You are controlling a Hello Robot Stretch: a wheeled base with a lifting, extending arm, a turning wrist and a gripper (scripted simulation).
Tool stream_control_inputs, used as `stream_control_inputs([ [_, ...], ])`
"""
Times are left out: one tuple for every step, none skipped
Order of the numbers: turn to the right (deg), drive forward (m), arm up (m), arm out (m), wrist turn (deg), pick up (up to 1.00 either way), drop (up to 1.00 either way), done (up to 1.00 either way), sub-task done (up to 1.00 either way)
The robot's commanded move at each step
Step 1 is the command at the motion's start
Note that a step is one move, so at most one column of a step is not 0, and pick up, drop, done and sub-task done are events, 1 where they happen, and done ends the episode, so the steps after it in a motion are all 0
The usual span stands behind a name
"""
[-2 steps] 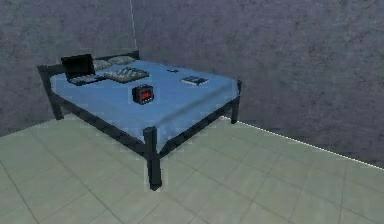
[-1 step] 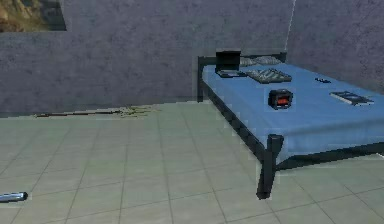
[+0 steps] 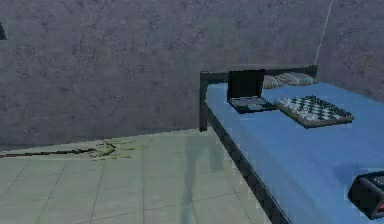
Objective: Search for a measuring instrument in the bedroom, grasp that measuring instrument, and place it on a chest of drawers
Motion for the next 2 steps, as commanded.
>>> stream_control_inputs([
  [-36.0, 0.0, 0.0, 0.0, 0.0, 0.0, 0.0, 0.0, 0.0],
  [45.0, 0.0, 0.0, 0.0, 0.0, 0.0, 0.0, 0.0, 0.0],
])
